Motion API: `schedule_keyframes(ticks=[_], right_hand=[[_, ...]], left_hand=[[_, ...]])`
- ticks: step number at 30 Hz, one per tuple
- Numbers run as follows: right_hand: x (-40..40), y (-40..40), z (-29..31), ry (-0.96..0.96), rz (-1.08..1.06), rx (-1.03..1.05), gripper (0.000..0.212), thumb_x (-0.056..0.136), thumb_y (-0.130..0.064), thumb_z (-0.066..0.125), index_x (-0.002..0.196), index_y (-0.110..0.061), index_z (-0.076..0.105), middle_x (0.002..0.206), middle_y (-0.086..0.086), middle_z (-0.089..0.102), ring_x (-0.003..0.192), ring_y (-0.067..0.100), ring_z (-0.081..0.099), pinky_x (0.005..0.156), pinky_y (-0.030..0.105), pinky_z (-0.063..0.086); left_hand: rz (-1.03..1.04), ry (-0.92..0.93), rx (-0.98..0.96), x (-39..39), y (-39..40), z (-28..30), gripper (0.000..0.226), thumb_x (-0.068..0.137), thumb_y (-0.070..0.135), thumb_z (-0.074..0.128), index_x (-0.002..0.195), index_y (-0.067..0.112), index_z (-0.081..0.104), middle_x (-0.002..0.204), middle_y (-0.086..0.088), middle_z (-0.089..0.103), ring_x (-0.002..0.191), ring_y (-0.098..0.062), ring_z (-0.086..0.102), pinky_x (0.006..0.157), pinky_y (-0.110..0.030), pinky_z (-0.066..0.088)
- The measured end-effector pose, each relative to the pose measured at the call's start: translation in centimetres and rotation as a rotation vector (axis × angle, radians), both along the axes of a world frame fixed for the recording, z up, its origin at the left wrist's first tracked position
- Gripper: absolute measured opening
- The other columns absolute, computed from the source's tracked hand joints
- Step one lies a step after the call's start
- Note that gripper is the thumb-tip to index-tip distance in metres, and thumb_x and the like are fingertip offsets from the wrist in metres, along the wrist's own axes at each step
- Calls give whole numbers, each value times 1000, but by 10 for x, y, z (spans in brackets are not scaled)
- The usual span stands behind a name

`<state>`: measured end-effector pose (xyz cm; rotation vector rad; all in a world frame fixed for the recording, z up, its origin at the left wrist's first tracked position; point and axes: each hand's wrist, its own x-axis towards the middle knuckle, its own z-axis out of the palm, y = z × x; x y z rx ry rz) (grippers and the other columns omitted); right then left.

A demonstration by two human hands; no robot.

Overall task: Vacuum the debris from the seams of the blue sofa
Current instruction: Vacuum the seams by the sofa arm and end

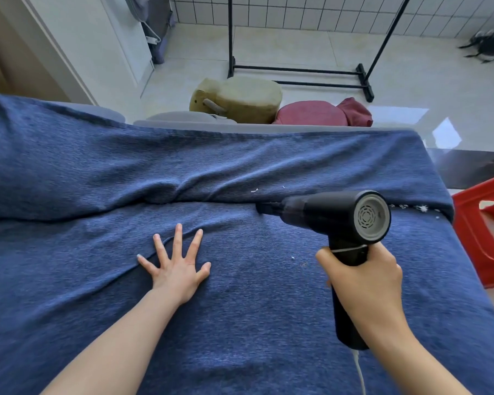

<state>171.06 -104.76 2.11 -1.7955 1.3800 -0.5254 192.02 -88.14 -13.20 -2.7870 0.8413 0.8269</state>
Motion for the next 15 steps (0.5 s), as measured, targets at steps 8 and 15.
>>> schedule_keyframes(ticks=[8,15], right_hand=[[20,-15,-2,-41,-19,-28,20,71,-28,74,73,-15,60,61,3,66,72,30,67,72,41,53],[18,-24,-1,-36,-40,-27,21,71,-30,74,73,-14,60,61,2,67,71,28,67,69,38,53]], left_hand=[[26,114,72,-2,-50,2,84,84,79,30,138,55,-29,150,6,-43,135,-49,-34,99,-82,-4],[16,68,39,-3,-46,-5,84,83,80,32,138,57,-28,151,7,-41,136,-47,-33,99,-81,-3]])
